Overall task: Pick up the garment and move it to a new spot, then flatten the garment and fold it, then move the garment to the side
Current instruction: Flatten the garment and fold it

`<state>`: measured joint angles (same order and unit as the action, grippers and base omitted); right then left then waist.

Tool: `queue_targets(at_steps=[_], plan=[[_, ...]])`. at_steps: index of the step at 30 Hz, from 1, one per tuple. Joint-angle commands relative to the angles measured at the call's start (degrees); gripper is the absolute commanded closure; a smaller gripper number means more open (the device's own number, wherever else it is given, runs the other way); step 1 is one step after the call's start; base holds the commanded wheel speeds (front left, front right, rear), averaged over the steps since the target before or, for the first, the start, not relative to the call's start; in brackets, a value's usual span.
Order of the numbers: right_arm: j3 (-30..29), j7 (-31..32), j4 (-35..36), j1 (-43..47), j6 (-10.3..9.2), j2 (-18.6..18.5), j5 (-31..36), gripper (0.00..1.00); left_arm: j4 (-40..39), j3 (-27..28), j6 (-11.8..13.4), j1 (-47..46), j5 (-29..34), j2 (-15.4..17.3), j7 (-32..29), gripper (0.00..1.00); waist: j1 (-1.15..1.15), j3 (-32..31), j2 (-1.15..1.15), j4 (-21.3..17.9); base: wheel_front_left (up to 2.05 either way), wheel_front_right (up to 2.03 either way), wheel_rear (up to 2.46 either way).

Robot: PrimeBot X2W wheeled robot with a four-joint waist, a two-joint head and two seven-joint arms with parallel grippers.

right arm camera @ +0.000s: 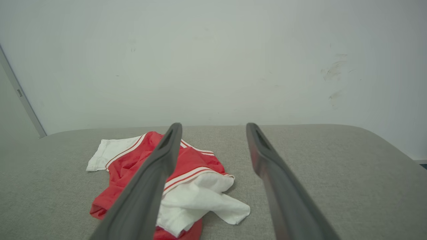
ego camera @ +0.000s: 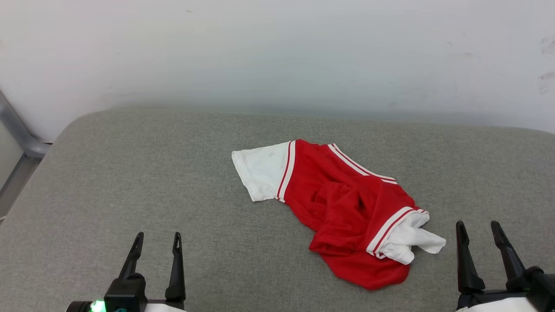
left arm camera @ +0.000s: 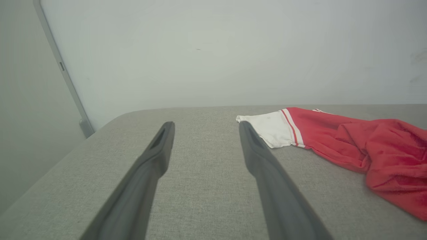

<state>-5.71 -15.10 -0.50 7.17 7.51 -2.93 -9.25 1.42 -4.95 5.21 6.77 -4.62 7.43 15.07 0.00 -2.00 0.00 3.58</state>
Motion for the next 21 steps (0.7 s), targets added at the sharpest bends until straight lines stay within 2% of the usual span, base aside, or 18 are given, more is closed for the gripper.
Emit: queue_targets(at_steps=[1,14,21], plan=[[-0.09,-0.10,0.04,0.72,-0.04,0.10,-0.51,0.00,0.24,0.64,-0.59,0.56,0.56,-0.34,0.15,0.00,0.00,-0.04,0.00,0.01,0.00,0.00,0.00],[-0.15,-0.10,0.13,0.17,-0.04,0.10,-0.60,0.00,1.44,2.48,-2.73,-1.21,2.46,-1.48,0.15,0.00,0.00,0.12,0.00,0.16,0.00,0.00,0.00],[0.35,-0.10,0.69,-1.23,-0.04,0.10,-0.13,0.00,4.06,3.65,-7.06,-9.67,1.52,1.09,0.14,0.00,0.00,1.70,0.00,-0.62,0.00,0.00,0.00]])
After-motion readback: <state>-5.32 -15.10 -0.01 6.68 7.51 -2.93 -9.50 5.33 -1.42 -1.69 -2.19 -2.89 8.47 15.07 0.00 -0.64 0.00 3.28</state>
